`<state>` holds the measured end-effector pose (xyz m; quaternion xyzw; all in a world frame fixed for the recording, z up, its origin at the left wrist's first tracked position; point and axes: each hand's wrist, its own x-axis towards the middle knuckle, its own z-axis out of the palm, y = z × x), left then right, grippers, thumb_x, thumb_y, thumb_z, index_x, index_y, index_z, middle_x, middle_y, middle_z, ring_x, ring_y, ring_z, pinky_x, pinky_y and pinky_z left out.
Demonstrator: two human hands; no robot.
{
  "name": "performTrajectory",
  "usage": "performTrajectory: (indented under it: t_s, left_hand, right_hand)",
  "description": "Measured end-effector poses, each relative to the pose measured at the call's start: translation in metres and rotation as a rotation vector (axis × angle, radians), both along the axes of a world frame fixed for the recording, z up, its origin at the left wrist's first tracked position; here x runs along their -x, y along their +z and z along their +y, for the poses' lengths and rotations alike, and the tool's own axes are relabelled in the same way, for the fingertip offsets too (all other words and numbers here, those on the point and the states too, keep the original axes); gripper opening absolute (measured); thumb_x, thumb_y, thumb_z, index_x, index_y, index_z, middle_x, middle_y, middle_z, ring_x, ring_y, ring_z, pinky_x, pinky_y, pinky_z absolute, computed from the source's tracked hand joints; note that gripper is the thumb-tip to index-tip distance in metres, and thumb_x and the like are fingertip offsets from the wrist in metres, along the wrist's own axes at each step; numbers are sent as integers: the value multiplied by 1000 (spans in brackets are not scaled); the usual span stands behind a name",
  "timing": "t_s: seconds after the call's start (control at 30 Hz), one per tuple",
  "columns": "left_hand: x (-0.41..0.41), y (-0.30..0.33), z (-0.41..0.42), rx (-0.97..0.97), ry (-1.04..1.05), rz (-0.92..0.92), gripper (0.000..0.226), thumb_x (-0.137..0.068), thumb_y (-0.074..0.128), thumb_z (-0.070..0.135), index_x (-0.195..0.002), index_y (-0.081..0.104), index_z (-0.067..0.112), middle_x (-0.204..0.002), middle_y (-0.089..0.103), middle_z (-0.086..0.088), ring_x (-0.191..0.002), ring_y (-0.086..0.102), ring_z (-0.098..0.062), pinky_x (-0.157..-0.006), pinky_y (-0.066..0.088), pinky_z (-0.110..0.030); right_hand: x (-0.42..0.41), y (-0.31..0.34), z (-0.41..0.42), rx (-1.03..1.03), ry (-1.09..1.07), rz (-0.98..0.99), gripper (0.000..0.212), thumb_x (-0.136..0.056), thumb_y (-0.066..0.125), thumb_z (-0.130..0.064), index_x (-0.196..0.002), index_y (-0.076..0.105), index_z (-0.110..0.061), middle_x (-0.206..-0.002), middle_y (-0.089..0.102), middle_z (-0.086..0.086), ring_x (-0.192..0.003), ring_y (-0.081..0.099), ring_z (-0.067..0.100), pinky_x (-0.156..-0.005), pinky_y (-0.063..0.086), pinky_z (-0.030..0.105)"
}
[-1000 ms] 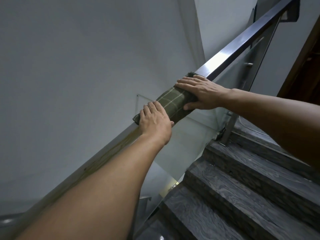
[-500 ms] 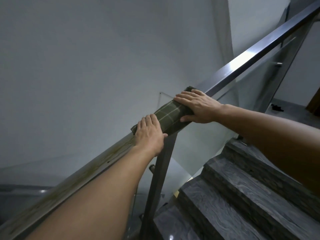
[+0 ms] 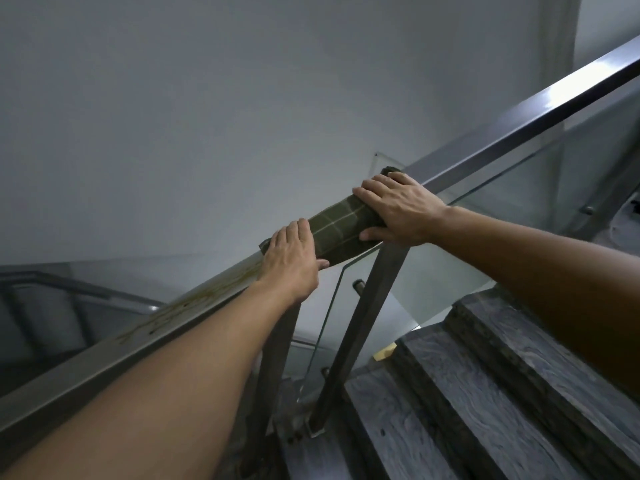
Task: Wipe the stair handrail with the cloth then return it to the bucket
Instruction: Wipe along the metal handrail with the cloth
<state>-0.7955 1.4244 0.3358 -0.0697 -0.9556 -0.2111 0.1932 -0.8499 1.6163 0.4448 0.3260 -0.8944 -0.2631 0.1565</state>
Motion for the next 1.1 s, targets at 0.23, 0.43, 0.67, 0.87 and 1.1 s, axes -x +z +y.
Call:
performTrajectory:
  t_s: [0.23,0.43,0.67,0.87,1.1]
  left_hand:
    - [-26,-37,-55,-23,34,-52,76,-86,62,39,-142,22,8,-141,39,-14,-129,39,-30,-110,32,-41]
    - [-44,-71,-104,-27,60,-90,75,-86,62,39,-141,22,9,-140,39,-12,-128,39,-28,-109,33,-40]
    - [-69,-112,-165,-56,93,-153,76,-82,66,40,-139,25,14,-139,40,-10,-127,40,-26,-108,34,-39]
    - [-86,-143,-208,-86,129,-188,74,-80,66,43,-136,28,13,-136,42,-11,-125,41,-28,-107,35,-42]
    - [-106,-184,-262,-99,131,-199,73,-78,70,41,-133,29,15,-135,40,-7,-126,39,-23,-112,29,-40]
  right_hand:
    - [-18,-37,-59,-15,56,-20,83,-81,39,-73,-140,36,-14,-136,50,11,-126,46,30,-112,30,47]
    - [-36,-71,-110,-28,79,-40,82,-81,37,-75,-137,38,-14,-133,53,11,-121,49,30,-109,34,46]
    - [-54,-112,-173,-82,102,-51,84,-80,38,-76,-136,38,-13,-132,53,12,-121,50,31,-107,36,46]
    - [-60,-118,-214,-177,190,-255,80,-85,49,-64,-148,22,-21,-141,46,9,-128,45,28,-111,33,46]
    - [-74,-158,-265,-196,277,-234,78,-83,40,-71,-140,29,-19,-129,55,6,-112,55,25,-101,42,43]
